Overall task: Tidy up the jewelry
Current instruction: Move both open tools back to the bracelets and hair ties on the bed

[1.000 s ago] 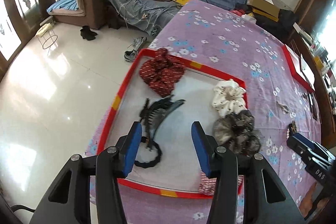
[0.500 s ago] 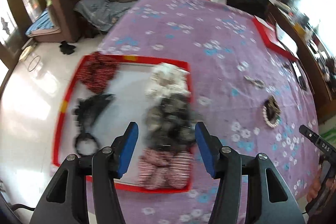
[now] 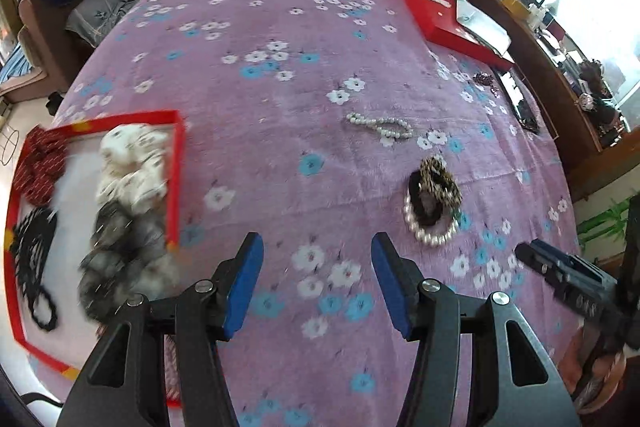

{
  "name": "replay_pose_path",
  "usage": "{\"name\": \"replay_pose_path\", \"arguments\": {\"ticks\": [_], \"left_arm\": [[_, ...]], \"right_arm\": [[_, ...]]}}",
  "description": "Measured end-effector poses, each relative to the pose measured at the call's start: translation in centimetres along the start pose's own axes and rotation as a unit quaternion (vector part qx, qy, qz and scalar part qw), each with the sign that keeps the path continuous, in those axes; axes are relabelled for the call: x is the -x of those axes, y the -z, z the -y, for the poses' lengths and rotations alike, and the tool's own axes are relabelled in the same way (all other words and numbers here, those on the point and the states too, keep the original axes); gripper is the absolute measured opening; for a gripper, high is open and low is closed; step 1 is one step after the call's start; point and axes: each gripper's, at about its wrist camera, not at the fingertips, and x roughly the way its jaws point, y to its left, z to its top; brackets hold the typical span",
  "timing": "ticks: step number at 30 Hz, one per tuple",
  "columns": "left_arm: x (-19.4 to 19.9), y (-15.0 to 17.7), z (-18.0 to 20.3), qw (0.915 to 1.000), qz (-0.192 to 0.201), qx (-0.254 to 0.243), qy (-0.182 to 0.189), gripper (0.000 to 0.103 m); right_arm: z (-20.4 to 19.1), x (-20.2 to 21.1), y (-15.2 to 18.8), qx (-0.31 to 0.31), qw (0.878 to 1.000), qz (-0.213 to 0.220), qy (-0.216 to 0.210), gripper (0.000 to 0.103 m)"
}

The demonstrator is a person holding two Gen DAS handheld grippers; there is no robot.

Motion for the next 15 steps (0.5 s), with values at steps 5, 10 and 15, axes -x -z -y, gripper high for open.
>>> {"name": "replay_pose_path", "arguments": {"ticks": [5,10,15], "left_arm": [[-3.8,-3.4,0.5,0.9998,-0.005,0.016,0.011,0.054],[-6.8,-6.4,1.2,0.9998,-0.011,0.008,0.017,0.054],[-9.7,-9.1,3.1,0.9990,-0.018,-0.032,0.025,0.054]], "right_arm": [[-3.0,-1.7,-1.8,0.072,0.997,0.008,-0.036,0.056],[-5.3,-4.3,-3.2,0.126,0.991,0.004,-0.044,0.056],[-6.0,-6.5,-3.5,0.151,0.987,-0.013,-0.045,0.042]]}}
